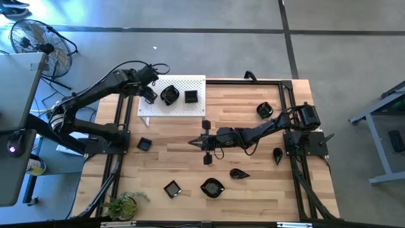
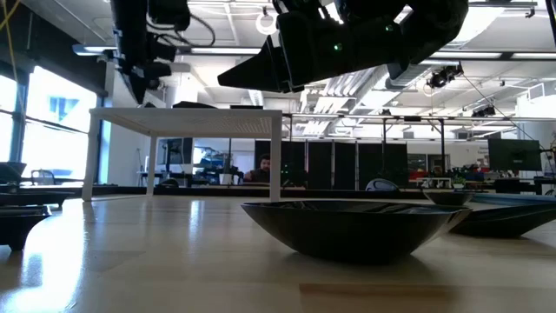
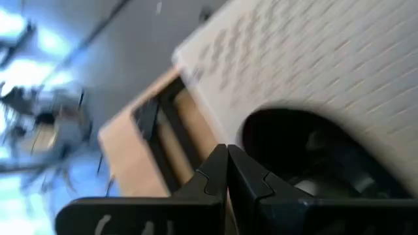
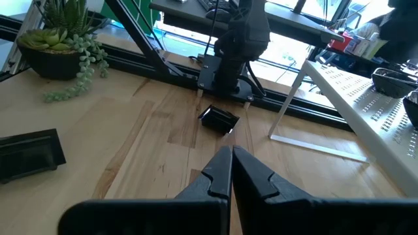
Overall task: Pick & Place Mini shaped plates
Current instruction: Stack the drop-shaped plate on top of the drop-shaped plate on the shelf
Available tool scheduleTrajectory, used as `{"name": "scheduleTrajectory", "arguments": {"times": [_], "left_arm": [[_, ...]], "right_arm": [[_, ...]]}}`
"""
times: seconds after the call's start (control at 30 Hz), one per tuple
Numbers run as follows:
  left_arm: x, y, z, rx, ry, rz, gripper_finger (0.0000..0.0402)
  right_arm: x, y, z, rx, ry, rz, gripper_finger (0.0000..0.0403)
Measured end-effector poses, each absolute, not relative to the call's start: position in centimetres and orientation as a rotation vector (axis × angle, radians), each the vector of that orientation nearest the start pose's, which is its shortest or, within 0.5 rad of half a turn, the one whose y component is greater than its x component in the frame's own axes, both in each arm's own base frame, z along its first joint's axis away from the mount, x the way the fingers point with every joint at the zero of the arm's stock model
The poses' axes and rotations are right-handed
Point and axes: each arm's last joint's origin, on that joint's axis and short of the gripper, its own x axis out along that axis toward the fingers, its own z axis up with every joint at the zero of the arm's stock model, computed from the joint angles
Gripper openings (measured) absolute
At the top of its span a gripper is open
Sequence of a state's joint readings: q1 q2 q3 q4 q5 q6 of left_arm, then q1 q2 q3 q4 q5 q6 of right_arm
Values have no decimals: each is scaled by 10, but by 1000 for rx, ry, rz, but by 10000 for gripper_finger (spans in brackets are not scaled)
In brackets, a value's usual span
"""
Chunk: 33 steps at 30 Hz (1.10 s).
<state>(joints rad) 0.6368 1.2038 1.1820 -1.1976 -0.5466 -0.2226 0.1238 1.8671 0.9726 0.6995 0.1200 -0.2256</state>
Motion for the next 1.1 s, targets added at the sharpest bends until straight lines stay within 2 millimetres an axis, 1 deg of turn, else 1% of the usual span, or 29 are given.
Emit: {"name": "scheduleTrajectory", "arguments": {"times": [0.07,0.2,0.4,0.63,0.9,1.1], "left_arm": [[147,136,314,-253,1211,1200,0],[142,142,304,-292,1217,1236,0],[143,146,293,-323,1208,1202,0],[147,149,293,-318,1157,1186,0],[148,149,293,-310,1159,1165,0],[152,151,295,-321,1106,1140,0]], "right_arm": [[389,45,184,-248,192,26,1],[389,45,183,-249,196,26,2],[389,45,183,-251,199,27,2],[389,45,183,-251,199,27,2],[389,45,183,-251,199,27,1],[389,45,183,-250,199,27,2]]}}
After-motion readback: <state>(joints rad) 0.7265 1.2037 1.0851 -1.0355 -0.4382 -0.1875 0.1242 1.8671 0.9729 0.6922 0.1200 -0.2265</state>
